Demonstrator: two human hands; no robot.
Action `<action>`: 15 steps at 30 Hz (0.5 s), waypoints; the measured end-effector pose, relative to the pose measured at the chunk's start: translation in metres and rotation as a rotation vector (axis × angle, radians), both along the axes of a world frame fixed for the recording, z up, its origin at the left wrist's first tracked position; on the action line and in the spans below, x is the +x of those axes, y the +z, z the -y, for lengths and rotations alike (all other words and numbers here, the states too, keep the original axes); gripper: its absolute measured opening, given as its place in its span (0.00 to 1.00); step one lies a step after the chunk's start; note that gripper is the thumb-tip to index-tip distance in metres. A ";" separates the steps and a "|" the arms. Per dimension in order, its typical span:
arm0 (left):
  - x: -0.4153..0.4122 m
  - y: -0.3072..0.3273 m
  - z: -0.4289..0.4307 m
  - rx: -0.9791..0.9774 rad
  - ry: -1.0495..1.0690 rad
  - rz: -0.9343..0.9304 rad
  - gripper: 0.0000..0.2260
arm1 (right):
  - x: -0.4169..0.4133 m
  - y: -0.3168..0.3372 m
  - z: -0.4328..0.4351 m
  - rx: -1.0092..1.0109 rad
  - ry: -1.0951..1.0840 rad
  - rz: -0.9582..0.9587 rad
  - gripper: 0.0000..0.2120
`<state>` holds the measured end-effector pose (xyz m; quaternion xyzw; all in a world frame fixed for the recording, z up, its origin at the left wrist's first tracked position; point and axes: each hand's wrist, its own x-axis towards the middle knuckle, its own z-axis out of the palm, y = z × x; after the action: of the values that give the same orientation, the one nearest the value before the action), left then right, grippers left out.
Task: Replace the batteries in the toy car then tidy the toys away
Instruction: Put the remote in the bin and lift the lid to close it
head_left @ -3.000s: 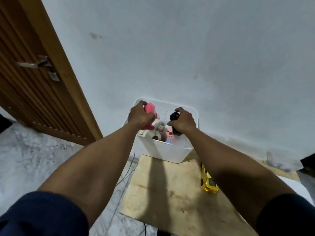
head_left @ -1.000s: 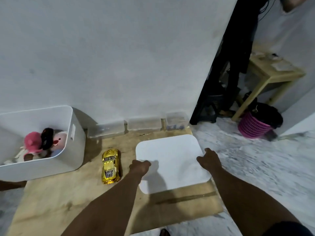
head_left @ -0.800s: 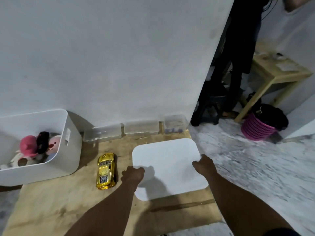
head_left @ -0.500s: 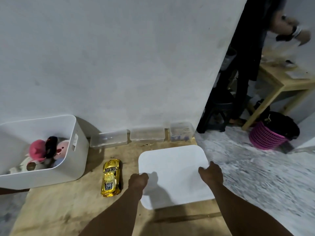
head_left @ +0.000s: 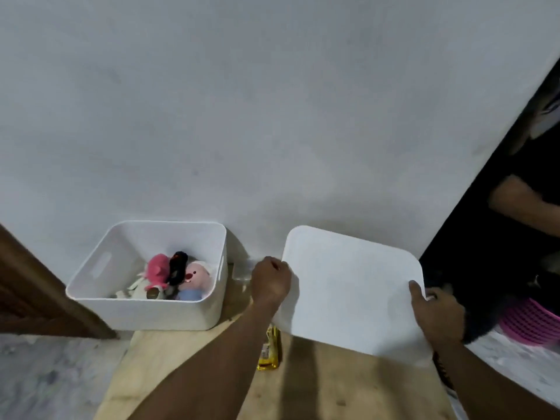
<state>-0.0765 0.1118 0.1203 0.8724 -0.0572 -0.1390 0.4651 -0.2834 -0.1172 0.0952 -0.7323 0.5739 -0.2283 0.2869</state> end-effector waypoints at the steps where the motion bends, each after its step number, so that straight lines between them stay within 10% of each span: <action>1: 0.010 0.011 -0.012 -0.001 0.002 0.041 0.10 | 0.013 0.005 -0.008 -0.008 0.000 0.019 0.27; 15: 0.213 0.064 -0.276 0.174 0.302 0.114 0.10 | 0.262 0.065 -0.219 0.031 0.404 -0.039 0.18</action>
<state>0.1363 0.3874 0.1847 0.9145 0.0604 -0.0222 0.3993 -0.0215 0.1021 0.1600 -0.8323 0.4240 -0.1430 0.3272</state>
